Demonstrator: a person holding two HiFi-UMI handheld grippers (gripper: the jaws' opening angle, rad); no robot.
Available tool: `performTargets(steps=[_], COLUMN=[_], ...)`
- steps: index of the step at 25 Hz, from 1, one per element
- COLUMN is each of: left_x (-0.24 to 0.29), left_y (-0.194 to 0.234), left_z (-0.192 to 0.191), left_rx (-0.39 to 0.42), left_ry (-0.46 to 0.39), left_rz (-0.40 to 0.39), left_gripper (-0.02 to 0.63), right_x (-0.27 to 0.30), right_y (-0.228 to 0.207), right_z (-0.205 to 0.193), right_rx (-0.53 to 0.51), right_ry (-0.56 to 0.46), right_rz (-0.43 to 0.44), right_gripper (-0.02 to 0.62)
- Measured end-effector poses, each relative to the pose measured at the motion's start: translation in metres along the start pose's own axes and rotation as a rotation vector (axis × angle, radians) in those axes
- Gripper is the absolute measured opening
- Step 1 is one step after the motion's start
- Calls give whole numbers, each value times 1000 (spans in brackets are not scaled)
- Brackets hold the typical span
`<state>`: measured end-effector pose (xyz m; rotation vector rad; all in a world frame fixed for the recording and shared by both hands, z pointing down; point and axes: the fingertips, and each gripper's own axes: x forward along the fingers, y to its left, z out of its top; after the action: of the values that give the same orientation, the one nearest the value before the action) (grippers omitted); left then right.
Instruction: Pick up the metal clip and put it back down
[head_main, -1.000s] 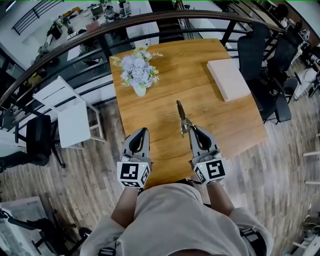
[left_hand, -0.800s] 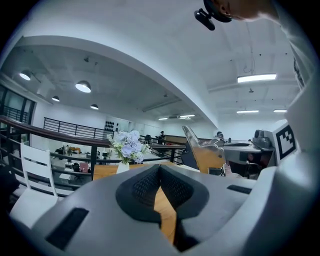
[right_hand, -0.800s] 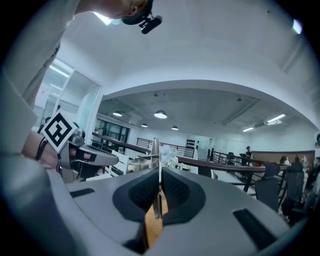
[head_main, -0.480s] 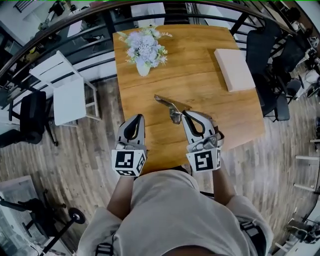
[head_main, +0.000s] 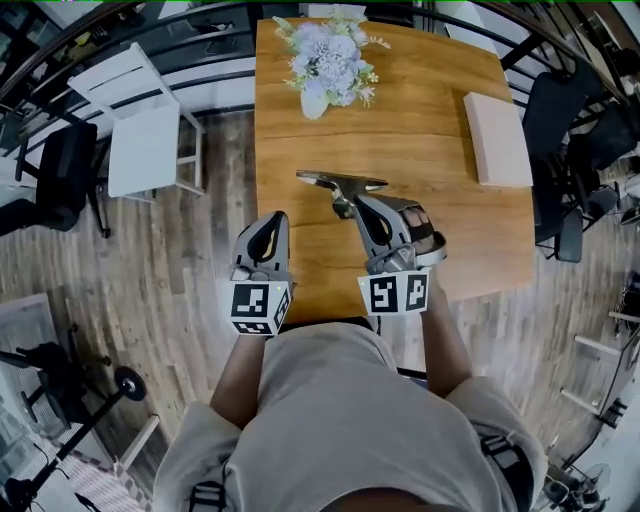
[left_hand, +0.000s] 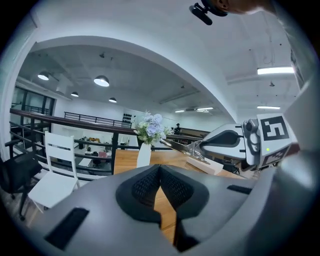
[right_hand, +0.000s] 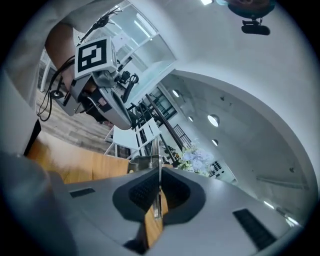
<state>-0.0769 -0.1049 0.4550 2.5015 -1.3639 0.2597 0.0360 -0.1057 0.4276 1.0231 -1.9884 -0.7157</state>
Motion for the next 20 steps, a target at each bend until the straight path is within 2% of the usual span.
performTargets(steps=[8,13,17,20], left_x=[13,26,30,26], left_y=[15,16,19,24], left_z=[-59,-97,-123,-143], left_rx=[-39,-81,-154,-155], left_ry=[99,159,196,240], left_rz=[71,91,104,134], left_gripper=[25,24,24,25], right_x=[48,79,103,117], right_y=[31,57,80,100], right_z=[-23,-48,-65,-73], right_rx=[-100,-123,-172,-204], right_ry=[15,31,45,49], right_rz=[110,173,228,269], right_gripper=[29,29,29,29])
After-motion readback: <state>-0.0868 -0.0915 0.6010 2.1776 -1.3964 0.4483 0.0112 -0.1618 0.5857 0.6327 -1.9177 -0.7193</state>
